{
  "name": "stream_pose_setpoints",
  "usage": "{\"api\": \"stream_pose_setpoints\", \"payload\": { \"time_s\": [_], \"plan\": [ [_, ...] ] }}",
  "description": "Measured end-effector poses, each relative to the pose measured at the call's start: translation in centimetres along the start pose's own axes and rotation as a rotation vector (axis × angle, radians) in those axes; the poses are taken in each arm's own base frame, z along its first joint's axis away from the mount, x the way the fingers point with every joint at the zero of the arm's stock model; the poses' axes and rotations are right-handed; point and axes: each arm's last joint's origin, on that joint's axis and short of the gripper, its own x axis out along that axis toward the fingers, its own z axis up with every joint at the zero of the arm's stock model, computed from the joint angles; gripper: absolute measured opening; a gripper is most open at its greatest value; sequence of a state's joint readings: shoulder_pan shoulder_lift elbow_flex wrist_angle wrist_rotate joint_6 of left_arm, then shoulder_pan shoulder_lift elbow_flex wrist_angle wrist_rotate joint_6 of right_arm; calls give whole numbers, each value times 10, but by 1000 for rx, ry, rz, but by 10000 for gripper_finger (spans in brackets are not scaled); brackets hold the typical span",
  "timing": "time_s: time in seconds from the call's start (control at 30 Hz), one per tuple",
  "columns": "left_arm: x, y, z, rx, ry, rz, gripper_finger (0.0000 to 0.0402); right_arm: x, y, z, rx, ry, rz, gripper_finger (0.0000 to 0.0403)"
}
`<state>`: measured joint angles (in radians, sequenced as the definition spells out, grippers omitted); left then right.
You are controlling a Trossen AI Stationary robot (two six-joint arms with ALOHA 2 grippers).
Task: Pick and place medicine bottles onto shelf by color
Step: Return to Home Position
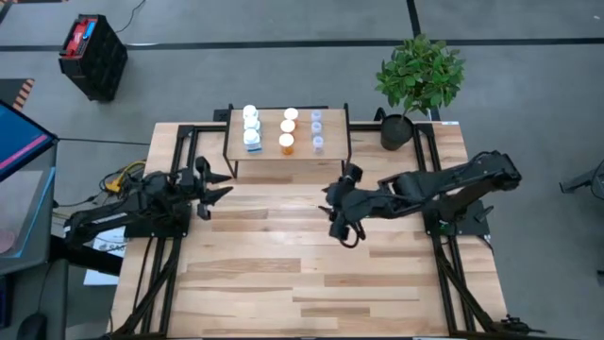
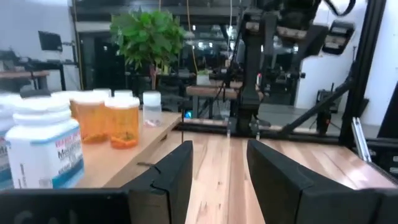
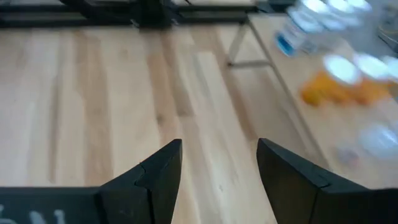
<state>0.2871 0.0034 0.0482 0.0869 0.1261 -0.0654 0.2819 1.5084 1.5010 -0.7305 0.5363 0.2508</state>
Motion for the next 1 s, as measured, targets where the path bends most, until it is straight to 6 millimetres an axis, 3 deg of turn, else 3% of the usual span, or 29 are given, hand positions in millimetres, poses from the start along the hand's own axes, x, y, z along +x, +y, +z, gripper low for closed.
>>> {"api": "stream_pose_setpoints", "payload": {
  "time_s": [0.27, 0.43, 0.63, 1.0],
  "plan": [
    [2, 2, -12, -8, 23, 38, 141, 33, 13, -2, -184, 35, 124, 230],
    [2, 2, -15, 5, 64, 48, 141, 54, 14, -1, -213, 29, 157, 230],
    [3, 5, -23, -134, 133, 132, 141, 69, 9, -2, -201, 57, 207, 230],
    [4, 5, -24, -122, 148, 132, 141, 78, -5, 0, -224, 65, 200, 230]
  ]
}}
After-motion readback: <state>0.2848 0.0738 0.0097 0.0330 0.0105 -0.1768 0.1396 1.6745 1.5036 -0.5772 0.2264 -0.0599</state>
